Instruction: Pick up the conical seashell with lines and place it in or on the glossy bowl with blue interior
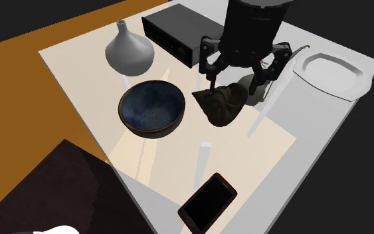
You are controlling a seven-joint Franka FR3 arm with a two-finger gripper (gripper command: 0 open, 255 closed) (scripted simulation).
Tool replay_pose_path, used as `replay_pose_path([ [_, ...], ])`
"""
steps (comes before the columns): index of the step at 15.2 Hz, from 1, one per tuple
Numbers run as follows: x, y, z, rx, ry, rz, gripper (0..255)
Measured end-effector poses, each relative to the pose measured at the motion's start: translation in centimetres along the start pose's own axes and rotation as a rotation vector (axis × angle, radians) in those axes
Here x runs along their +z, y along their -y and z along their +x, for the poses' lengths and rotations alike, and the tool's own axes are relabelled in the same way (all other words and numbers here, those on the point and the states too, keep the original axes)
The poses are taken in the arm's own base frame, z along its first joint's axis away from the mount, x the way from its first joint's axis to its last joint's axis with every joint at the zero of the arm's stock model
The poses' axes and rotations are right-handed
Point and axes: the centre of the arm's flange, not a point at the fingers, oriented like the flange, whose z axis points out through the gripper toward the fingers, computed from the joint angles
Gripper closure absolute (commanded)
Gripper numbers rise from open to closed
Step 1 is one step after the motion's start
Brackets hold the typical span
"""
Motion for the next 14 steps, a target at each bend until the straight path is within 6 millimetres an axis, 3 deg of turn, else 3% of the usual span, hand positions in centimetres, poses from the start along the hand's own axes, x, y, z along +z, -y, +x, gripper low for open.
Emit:
replay_pose_path([
  [4,-0.3,5.1,1.9,0.000,0.000,0.000,255],
  [5,-0.3,6.2,2.7,0.000,0.000,0.000,0],
  [7,-0.3,6.3,2.7,0.000,0.000,0.000,0],
  [8,-0.5,6.2,1.7,0.029,-0.028,0.012,0],
  [12,-2.0,6.5,-5.7,0.257,-0.249,0.097,0],
  [14,-1.5,7.1,-7.2,0.306,-0.299,0.116,0],
])
